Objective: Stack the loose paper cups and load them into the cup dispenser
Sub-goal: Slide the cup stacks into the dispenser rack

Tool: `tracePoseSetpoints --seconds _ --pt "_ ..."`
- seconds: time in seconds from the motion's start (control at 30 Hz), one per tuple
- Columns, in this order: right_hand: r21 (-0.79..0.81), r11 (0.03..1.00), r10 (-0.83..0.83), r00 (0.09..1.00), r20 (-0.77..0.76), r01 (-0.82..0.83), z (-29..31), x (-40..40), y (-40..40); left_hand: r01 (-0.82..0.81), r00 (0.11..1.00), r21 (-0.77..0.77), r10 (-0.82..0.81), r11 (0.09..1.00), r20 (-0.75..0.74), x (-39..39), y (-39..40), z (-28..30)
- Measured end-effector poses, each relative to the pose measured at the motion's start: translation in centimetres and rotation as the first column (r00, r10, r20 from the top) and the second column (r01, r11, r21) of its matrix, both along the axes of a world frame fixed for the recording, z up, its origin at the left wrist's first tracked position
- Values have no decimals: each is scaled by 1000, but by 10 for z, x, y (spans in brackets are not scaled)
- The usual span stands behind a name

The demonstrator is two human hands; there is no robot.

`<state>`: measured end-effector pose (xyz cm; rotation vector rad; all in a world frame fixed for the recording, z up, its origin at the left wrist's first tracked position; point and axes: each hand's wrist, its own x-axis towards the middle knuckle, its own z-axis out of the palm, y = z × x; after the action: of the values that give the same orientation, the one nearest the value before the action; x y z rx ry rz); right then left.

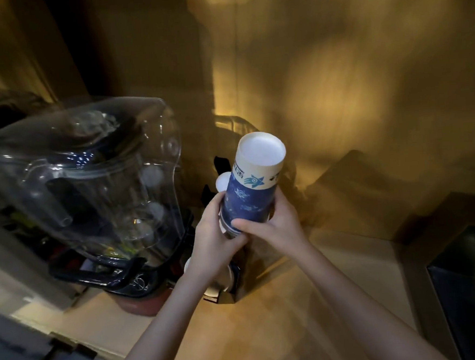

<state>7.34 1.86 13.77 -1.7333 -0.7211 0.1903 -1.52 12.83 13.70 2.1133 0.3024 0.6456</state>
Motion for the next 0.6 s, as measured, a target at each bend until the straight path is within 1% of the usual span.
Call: tracePoseSetpoints --seconds 0.13,0.23,0.3,0.4,0.5,0.6 --pt "-5 998 -55 995 89 56 7 23 18 52 999 16 -52 999 -7 9 17 25" --pt "-14 997 -71 993 91 73 6 42 36 52 998 28 -53 998 35 13 25 46" --pt "-9 998 -68 993 99 69 5 51 47 7 997 63 -12 998 78 17 28 57" --pt "-35 999 -13 993 114 17 1 62 61 -76 990 117 61 990 127 24 33 67" --pt "-34 999 -2 993 119 6 -7 65 66 -121 988 147 105 982 115 28 36 66" --pt "-44 999 32 995 91 -28 -10 72 73 -172 981 161 153 972 121 35 39 69"
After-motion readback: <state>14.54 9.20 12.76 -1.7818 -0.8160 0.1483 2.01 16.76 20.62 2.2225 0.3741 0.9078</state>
